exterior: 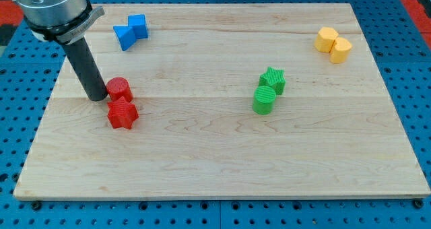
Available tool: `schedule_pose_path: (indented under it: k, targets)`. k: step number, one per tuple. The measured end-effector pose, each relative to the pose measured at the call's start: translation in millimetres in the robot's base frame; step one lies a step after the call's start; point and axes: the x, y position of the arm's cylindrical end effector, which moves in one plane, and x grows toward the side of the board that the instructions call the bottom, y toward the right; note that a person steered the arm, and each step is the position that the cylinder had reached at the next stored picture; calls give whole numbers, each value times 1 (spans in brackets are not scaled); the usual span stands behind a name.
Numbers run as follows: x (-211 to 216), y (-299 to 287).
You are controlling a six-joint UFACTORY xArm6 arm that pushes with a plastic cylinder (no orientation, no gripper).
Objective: Move the red circle below to the blue cube
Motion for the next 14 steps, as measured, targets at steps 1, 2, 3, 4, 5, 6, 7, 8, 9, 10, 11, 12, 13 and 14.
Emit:
schedule_pose_path:
  k: [1, 2, 3, 4, 5, 6, 7, 8, 9, 10, 11, 12, 13, 14]
  targets:
    - [-1, 0]
    - [7, 0]
    - [32, 0]
    - [32, 18]
    - [32, 18]
    - [27, 22]
    - [25, 22]
    - [1, 22]
    - [-14, 22]
    - [-23, 22]
    - [-28, 22]
    - [-42, 21]
    - [-40, 17]
    - [-35, 6]
